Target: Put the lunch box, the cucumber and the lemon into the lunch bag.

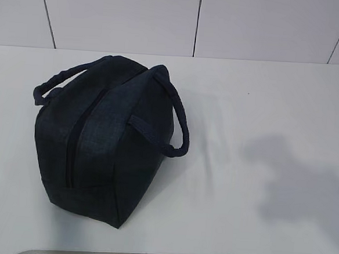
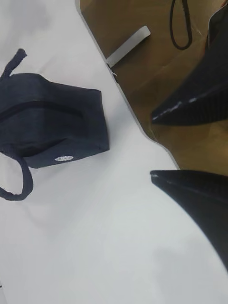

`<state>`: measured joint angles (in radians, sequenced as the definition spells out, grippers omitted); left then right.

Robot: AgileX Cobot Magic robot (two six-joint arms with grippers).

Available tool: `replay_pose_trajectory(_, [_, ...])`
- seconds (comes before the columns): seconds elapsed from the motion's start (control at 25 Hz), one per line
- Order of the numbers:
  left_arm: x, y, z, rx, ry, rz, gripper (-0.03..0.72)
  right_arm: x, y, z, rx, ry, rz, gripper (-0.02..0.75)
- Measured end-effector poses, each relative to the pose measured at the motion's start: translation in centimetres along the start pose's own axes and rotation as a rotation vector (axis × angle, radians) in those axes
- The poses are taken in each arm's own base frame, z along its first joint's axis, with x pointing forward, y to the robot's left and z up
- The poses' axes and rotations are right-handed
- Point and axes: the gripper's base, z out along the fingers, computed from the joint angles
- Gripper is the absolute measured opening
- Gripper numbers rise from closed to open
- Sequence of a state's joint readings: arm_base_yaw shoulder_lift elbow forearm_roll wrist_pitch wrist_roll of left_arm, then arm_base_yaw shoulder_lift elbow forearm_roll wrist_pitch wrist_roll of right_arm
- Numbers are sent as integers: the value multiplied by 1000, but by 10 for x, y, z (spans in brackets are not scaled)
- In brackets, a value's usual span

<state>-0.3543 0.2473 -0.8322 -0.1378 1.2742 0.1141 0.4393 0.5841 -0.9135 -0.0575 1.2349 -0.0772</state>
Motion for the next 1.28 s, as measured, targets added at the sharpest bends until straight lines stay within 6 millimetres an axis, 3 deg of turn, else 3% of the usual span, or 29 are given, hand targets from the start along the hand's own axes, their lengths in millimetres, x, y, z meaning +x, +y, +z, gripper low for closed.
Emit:
replay_pose_trajectory(0.4, [52, -3, 10, 2, -44, 3, 225, 67, 7, 12, 13, -104, -82, 365])
replay_pose_trajectory(0.64, [60, -3, 24, 16, -42, -8, 225, 99, 11, 28, 17, -132, -84, 365])
replay_pose_trajectory(1.04, [63, -1, 43, 13, -63, -15, 224, 117, 9, 19, 56, -237, 1, 365])
replay_pose_trajectory(1.28, [63, 0, 44, 12, -67, -15, 225, 122, 9, 15, 65, -280, 15, 365])
